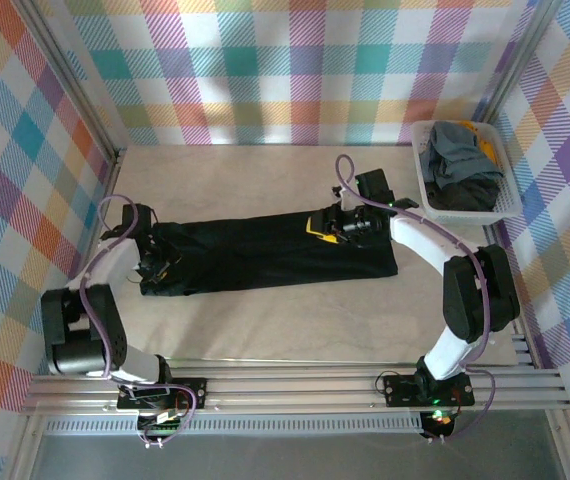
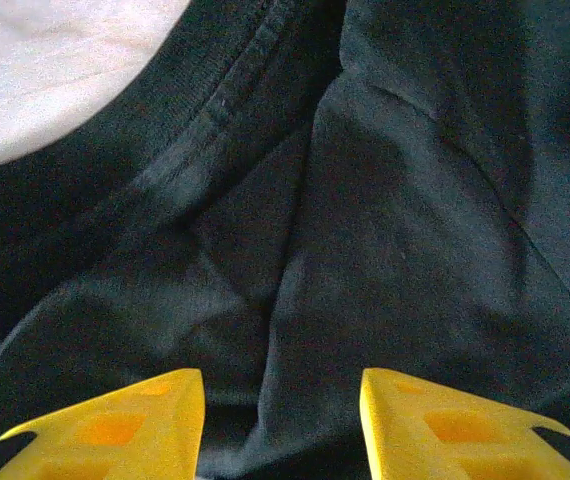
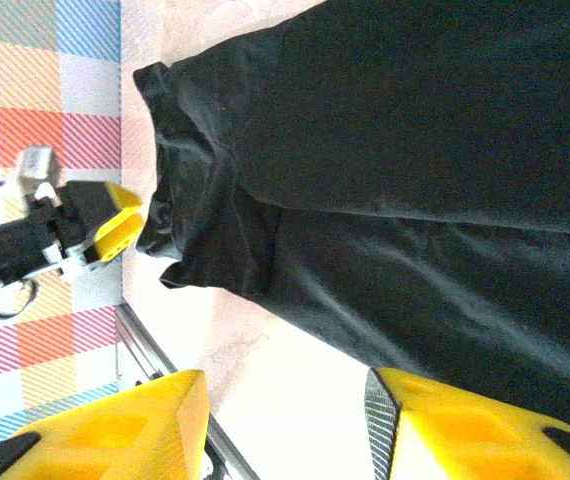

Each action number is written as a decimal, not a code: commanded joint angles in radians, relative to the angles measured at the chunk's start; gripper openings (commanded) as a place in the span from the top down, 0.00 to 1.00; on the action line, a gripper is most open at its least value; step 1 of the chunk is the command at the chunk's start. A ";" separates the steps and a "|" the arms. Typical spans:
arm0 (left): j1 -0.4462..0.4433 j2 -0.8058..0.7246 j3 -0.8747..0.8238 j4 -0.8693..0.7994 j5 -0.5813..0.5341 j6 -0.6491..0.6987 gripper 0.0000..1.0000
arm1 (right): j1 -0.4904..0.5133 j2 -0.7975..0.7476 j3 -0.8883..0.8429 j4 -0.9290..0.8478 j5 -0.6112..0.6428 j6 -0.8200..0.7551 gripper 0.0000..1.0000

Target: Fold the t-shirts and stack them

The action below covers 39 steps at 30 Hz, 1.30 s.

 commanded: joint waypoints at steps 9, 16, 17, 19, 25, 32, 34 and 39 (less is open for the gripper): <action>0.020 0.112 0.020 0.130 0.119 0.142 0.57 | 0.008 -0.038 -0.032 0.013 -0.028 0.006 0.54; 0.024 0.168 0.033 0.112 0.075 0.177 0.58 | 0.008 -0.022 -0.014 0.012 -0.027 0.008 0.54; 0.023 0.172 0.035 0.112 0.072 0.178 0.58 | 0.008 -0.020 -0.010 0.010 -0.026 0.008 0.54; 0.024 0.176 0.039 0.106 0.064 0.178 0.59 | 0.008 -0.016 -0.004 0.005 -0.026 0.007 0.54; 0.024 0.172 0.032 0.128 0.079 0.166 0.64 | 0.007 -0.009 0.001 0.008 -0.024 0.011 0.54; 0.023 0.123 0.058 0.128 0.103 0.137 0.74 | 0.008 -0.002 0.000 0.004 -0.022 0.008 0.54; 0.024 0.121 0.067 0.119 0.110 0.137 0.79 | 0.008 0.000 0.000 0.004 -0.020 0.008 0.54; 0.023 0.120 0.075 0.102 0.125 0.146 0.93 | 0.007 0.003 0.002 0.002 -0.017 0.007 0.54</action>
